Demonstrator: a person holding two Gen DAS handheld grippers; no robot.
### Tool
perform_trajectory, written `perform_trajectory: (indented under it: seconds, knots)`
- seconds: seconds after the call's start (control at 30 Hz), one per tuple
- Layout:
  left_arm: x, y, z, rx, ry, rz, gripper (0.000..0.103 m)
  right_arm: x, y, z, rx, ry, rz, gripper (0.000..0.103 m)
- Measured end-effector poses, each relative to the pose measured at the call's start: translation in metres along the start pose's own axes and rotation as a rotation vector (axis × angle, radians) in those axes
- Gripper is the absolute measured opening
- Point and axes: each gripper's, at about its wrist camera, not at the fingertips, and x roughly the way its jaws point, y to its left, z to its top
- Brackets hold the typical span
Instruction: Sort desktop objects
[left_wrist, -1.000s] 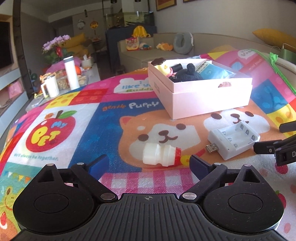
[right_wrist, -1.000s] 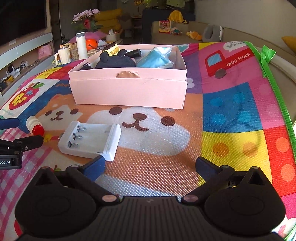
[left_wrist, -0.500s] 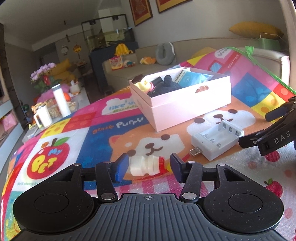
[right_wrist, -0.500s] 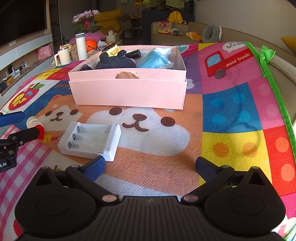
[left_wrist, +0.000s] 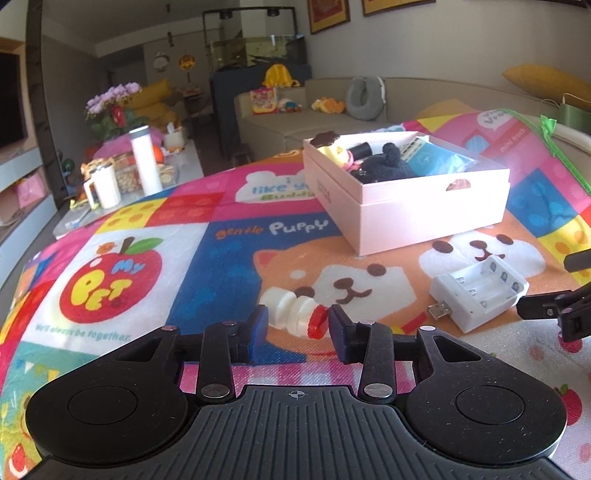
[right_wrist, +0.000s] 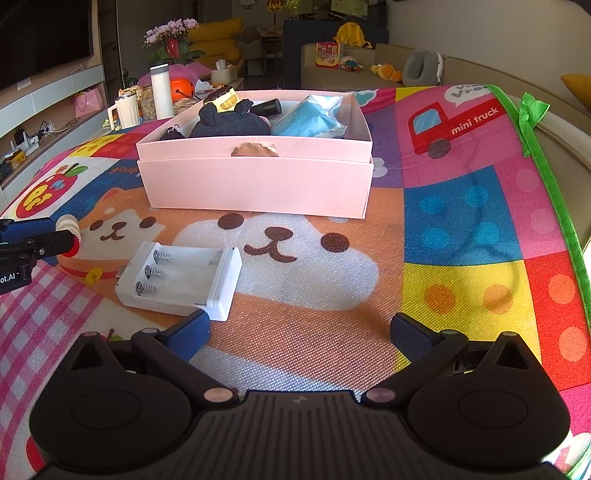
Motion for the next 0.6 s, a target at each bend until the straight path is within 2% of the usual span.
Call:
perform_trajectory:
  seconds: [0.1,0.17,0.27,0.33,0.4,0.53,0.6]
  knots:
    - [0.004,0.01,-0.003,-0.039,0.013,0.017,0.042,-0.005,0.014,0.003,-0.003,-0.002,0.085,0.103]
    - [0.003,0.016,-0.004,-0.053,0.011,0.016,0.043,-0.009,0.032,0.006,-0.038,-0.034,0.082,0.103]
    - [0.001,0.018,-0.005,-0.054,0.006,0.017,0.053,-0.004,0.056,0.013,-0.079,-0.044,0.081,0.103]
    - [-0.001,0.02,-0.006,-0.061,0.0,0.012,0.058,0.007,0.065,0.019,-0.079,-0.023,0.061,0.103]
    - [-0.002,0.021,-0.006,-0.069,-0.006,0.008,0.068,0.017,0.07,0.023,-0.062,0.006,0.052,0.103]
    - [0.0,0.023,-0.006,-0.077,-0.001,-0.01,0.075,0.024,0.071,0.025,-0.028,0.01,0.069,0.103]
    - [0.0,0.023,-0.006,-0.078,0.001,-0.02,0.082,0.022,0.07,0.024,-0.028,-0.001,0.075,0.095]
